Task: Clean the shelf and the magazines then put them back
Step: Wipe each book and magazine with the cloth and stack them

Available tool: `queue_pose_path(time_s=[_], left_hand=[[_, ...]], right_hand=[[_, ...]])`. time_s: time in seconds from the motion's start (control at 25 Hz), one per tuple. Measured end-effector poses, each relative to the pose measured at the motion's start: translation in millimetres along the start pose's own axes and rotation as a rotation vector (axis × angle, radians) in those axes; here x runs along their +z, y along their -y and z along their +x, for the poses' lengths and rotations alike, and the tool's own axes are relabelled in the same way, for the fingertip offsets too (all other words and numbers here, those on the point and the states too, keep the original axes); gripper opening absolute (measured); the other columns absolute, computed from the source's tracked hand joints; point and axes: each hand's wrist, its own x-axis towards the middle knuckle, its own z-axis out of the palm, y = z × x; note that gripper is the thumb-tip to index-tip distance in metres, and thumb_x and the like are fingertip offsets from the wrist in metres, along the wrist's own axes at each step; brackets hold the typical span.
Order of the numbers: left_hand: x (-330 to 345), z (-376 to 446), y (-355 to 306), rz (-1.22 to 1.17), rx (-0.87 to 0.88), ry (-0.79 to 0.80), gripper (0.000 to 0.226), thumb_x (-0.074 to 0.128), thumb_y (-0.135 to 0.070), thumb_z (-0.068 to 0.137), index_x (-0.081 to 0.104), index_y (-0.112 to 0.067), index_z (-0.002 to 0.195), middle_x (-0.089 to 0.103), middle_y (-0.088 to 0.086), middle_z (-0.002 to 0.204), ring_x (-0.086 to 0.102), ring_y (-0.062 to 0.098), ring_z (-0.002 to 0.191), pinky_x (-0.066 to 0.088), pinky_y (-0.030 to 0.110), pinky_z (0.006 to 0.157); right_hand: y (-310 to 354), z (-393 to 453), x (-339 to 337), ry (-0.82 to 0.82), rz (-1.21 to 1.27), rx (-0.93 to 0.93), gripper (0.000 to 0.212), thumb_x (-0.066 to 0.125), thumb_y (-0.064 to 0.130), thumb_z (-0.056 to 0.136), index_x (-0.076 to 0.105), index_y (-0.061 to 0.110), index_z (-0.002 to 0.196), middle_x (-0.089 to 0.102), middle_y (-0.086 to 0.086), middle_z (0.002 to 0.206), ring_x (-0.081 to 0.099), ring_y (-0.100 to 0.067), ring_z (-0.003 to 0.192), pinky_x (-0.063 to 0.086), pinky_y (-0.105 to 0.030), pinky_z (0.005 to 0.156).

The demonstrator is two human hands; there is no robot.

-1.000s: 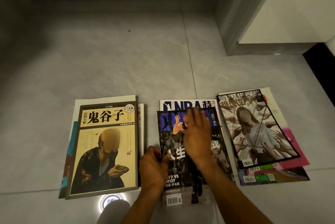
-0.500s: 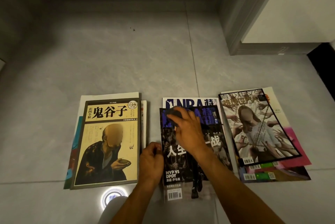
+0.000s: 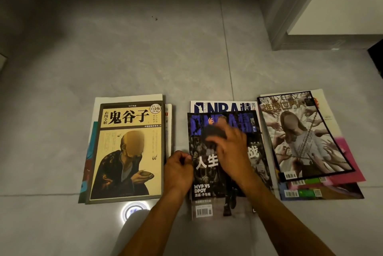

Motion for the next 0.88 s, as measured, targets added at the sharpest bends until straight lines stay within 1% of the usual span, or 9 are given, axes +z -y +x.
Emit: queue_pose_path(time_s=[0.08,0.16,0.28,0.4,0.52,0.6,0.68,0.76,0.88], left_hand=[[-0.7,3.1,-2.4,-0.011,-0.02,-0.011,0.015,0.054,-0.011,0.096,0.063,-0.011,0.084,0.066,0.003,0.085,0.063,0.016,0.081,0.052,0.03,0.074],[-2.7,4.3,-3.4,-0.012,-0.025,-0.014,0.015,0.054,-0.009,0.095,0.063,-0.013,0.083,0.067,0.005,0.086,0.063,0.017,0.081,0.052,0.029,0.075],[-1.8,2.0,-3.2,-0.007,-0.021,-0.013,0.019,0.055,-0.008,0.095,0.062,-0.016,0.08,0.066,0.002,0.083,0.061,0.015,0.079,0.049,0.026,0.072],[0.8,2.3,0.7,0.012,-0.007,-0.025,0.023,0.055,-0.009,0.094,0.062,-0.018,0.074,0.066,0.004,0.081,0.063,0.019,0.08,0.051,0.03,0.076],[0.6,2.9,3.6,0.045,0.022,-0.033,0.019,0.056,-0.009,0.094,0.063,-0.016,0.078,0.068,0.006,0.083,0.064,0.019,0.082,0.052,0.029,0.075],[0.5,2.4,1.5,0.057,0.027,-0.025,0.016,0.055,-0.01,0.095,0.065,-0.013,0.083,0.067,0.004,0.083,0.062,0.016,0.08,0.047,0.022,0.067],[-1.9,3.9,-2.5,0.047,0.02,-0.021,0.015,0.055,-0.009,0.096,0.067,-0.011,0.087,0.066,0.002,0.082,0.063,0.016,0.079,0.047,0.02,0.065],[-4.2,5.5,-2.6,0.064,0.037,-0.036,0.014,0.055,-0.01,0.095,0.068,-0.009,0.09,0.067,0.003,0.084,0.064,0.018,0.082,0.05,0.025,0.074],[-5.4,1.4,-1.9,0.145,0.071,-0.035,0.014,0.054,-0.01,0.096,0.068,-0.007,0.095,0.066,0.003,0.088,0.061,0.016,0.083,0.046,0.025,0.076]], right_hand=[[6.2,24.8,4.2,-0.041,0.18,0.191,0.047,0.063,-0.008,0.078,0.067,0.023,0.114,0.052,-0.003,0.133,0.04,-0.022,0.119,0.038,-0.046,0.103],[12.4,8.1,6.0,-0.015,0.263,0.194,0.055,0.057,-0.008,0.083,0.058,0.026,0.127,0.051,-0.003,0.133,0.035,-0.011,0.118,0.038,-0.04,0.103],[9.3,-76.1,6.4,0.063,0.116,-0.054,0.054,0.048,0.008,0.085,0.05,0.033,0.133,0.052,0.008,0.132,0.039,-0.008,0.119,0.041,-0.036,0.098],[3.4,-161.1,11.7,0.144,-0.087,-0.322,0.047,0.052,0.026,0.08,0.049,0.038,0.126,0.047,0.018,0.129,0.045,-0.012,0.114,0.046,-0.033,0.09],[1.0,-150.0,9.3,0.127,-0.119,-0.421,0.05,0.064,0.02,0.075,0.055,0.036,0.122,0.05,0.016,0.128,0.045,-0.014,0.114,0.042,-0.035,0.092],[0.4,-95.3,1.0,0.112,-0.12,-0.342,0.054,0.064,0.009,0.071,0.061,0.031,0.12,0.057,0.01,0.126,0.047,-0.018,0.114,0.045,-0.043,0.09],[2.7,-22.7,-0.7,0.06,-0.083,-0.179,0.057,0.067,-0.002,0.071,0.064,0.028,0.119,0.063,0.005,0.124,0.05,-0.025,0.117,0.04,-0.052,0.095],[7.2,37.6,0.8,0.066,-0.053,-0.013,0.054,0.068,-0.005,0.073,0.067,0.025,0.118,0.064,0.003,0.124,0.051,-0.029,0.118,0.029,-0.052,0.103],[7.3,59.7,4.7,0.025,0.058,0.085,0.051,0.064,-0.011,0.073,0.071,0.02,0.114,0.068,0.0,0.118,0.056,-0.029,0.11,0.036,-0.051,0.101]])
